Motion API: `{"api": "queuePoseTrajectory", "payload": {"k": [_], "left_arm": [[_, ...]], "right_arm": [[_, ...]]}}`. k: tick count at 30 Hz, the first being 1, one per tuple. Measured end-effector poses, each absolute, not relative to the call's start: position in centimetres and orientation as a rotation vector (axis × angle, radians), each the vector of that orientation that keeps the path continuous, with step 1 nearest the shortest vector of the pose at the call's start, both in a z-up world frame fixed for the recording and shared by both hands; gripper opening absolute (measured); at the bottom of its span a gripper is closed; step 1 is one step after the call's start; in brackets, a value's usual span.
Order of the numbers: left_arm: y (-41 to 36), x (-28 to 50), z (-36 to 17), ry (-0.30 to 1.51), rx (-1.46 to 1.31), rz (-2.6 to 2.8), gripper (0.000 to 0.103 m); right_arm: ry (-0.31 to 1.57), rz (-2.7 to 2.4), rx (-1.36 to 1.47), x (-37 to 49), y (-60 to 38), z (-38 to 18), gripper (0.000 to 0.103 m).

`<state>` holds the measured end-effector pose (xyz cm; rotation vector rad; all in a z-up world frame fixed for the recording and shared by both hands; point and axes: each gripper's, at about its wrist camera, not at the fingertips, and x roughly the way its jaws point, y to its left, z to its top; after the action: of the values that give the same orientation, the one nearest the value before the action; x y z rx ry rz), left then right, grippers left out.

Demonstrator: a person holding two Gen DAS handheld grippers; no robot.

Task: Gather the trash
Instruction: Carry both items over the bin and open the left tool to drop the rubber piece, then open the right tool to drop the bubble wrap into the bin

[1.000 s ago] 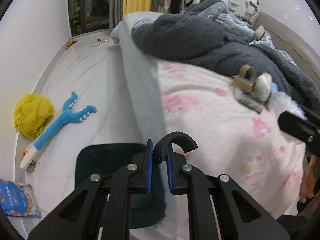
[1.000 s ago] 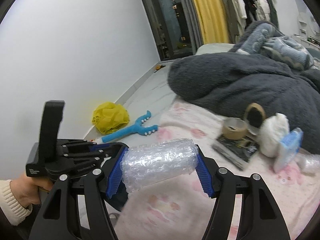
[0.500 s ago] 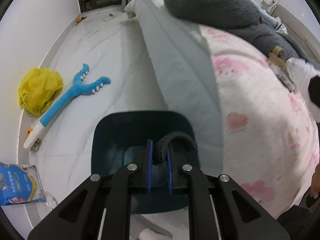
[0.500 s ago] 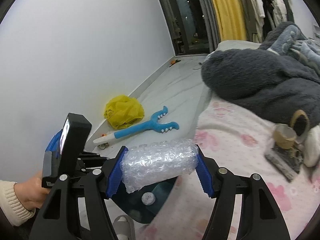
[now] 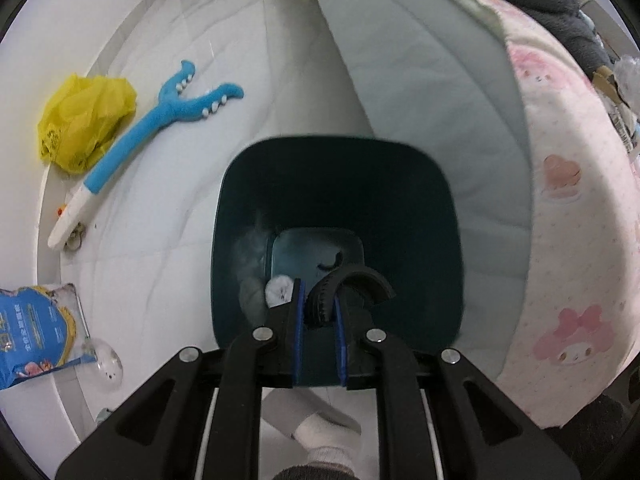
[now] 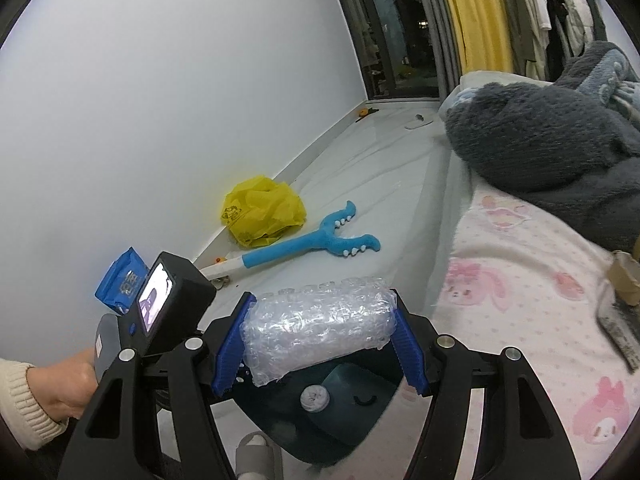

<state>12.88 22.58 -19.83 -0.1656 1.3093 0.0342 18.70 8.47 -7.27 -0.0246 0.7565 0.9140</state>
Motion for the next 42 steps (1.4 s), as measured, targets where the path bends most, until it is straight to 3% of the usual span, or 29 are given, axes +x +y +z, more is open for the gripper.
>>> {"api": "queuePoseTrajectory", "payload": {"k": [3,10,14,16,23,28,35,42], "left_arm": [[22.8,12.6,-20.2,1.330,-0.163,0.026,0.016],[24.3,12.0,-20.3,1.338,-0.171,0.039,0.047],[24.9,11.9,-19.6,1.312,-0.183,0.039,0.051],[25.2,11.9,-18.7,1.277,-0.202,0.035,0.058],[26.2,12.3,-13.4,1.079,-0.280,0.052,0.067],[26.7,12.4,-7.6,0.879,-0.269,0.057,0.086],[27.1,12.5,-4.0,0.729,-0.266,0.080,0.087],[26.8,13.0,-3.9,0.705,-0.250,0.100,0.091]], "right_arm": [[0.767,0.920,-0.030,18.6,9.4,-7.7,0.066],[0.803,0.921,-0.044,18.6,11.3,-8.8,0.066],[0.844,0.911,-0.056,18.9,12.3,-9.9,0.066],[0.870,0.904,-0.060,19.1,12.6,-10.6,0.066],[0.965,0.879,-0.107,19.0,13.6,-13.4,0.066],[1.028,0.870,-0.170,17.8,14.9,-15.6,0.066],[1.107,0.861,-0.177,17.0,15.8,-18.2,0.066],[1.126,0.835,-0.176,16.9,15.7,-19.3,0.070]]}}
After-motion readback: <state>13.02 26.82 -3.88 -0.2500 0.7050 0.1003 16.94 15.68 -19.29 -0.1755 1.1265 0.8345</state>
